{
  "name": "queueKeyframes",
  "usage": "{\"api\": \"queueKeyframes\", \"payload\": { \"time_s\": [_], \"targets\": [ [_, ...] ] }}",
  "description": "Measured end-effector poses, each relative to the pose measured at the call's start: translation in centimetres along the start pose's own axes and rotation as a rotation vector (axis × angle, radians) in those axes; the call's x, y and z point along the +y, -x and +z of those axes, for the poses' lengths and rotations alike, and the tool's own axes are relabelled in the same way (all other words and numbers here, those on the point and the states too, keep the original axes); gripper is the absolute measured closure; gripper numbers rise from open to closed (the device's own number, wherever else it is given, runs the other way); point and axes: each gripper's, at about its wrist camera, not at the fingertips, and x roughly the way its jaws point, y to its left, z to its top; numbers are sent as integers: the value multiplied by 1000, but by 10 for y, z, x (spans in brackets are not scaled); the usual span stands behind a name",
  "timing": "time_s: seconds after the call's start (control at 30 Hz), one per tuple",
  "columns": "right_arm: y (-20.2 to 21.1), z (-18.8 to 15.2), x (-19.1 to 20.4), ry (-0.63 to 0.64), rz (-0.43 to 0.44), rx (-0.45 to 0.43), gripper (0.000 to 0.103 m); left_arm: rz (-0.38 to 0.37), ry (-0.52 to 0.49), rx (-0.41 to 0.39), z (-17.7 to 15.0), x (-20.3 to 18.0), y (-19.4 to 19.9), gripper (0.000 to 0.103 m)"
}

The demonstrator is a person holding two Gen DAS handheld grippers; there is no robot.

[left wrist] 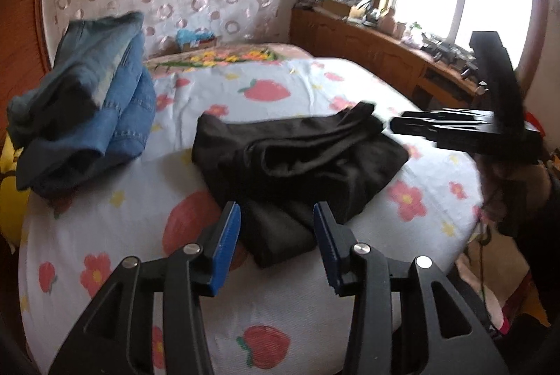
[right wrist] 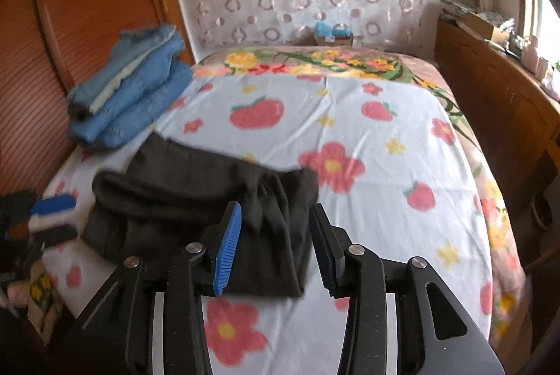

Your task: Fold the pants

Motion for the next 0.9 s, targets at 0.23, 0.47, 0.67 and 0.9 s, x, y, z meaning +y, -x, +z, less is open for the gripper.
{"api": "queueKeyframes", "payload": {
  "time_s": [0.23, 0.47, 0.67, 0.9],
  "targets": [
    [-16, -21, -14, -38, 28, 68, 63, 3, 0, 69, -8, 4, -22, 61],
    [-24, -20, -9, -20, 48, 93, 64, -8, -6, 79, -6, 6, -33, 72],
    [-23, -23, 4, 71, 38, 105, 96, -3, 1, 59, -7, 9, -31, 97],
    [3, -31, 8, 83, 58, 70, 97, -52, -3, 21, -14, -3, 4, 98]
  ]
}}
